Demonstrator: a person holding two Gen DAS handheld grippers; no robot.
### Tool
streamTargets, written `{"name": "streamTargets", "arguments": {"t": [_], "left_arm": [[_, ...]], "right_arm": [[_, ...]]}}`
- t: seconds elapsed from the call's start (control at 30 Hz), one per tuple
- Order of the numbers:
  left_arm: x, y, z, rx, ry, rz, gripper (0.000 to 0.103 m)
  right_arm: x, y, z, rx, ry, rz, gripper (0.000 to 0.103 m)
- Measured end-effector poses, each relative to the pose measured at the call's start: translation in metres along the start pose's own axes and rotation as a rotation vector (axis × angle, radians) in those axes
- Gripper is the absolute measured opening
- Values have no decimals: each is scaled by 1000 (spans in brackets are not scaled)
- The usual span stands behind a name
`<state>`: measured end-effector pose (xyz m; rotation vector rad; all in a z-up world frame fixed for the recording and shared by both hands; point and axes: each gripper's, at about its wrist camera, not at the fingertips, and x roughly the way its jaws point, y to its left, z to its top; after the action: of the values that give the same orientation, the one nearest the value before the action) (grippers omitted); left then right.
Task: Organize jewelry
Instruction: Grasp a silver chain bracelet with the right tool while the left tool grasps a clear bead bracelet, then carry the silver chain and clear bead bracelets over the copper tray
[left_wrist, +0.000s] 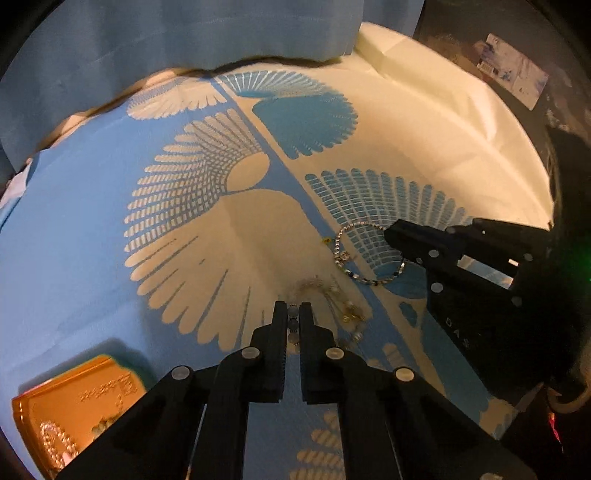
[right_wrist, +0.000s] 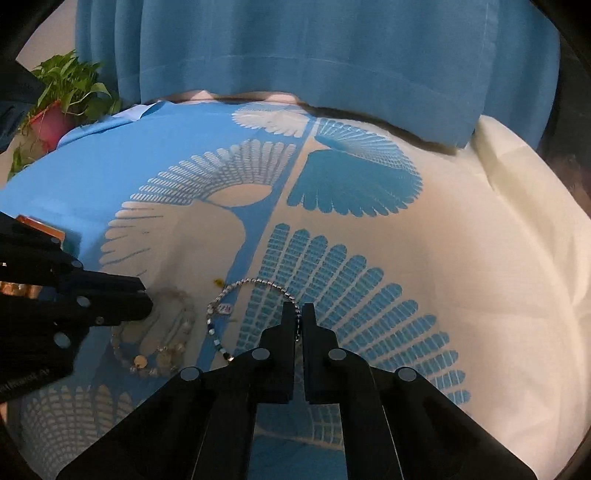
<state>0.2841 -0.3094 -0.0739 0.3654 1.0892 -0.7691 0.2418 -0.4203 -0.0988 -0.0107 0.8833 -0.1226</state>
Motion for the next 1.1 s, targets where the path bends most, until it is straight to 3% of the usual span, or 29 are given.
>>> {"name": "streamTargets", "arguments": {"t": [0.33,0.57,0.87,1.1], "left_arm": [[-95,-15,-27,-23,-136,-28,3],[-169,-31,-71,-14,-208,-15,3],[-255,-53,-168,-18,-274,3,3],[-279,-54,-247,-81,-265,34,3]], "right_arm": [[-87,-9,-19,39,-94,-76,3],[-168,1,-42,38,-155,-105,3],[-265,49,-95,6,-211,-63,3],[-312,108,-148,-42,-209,15,3]]}}
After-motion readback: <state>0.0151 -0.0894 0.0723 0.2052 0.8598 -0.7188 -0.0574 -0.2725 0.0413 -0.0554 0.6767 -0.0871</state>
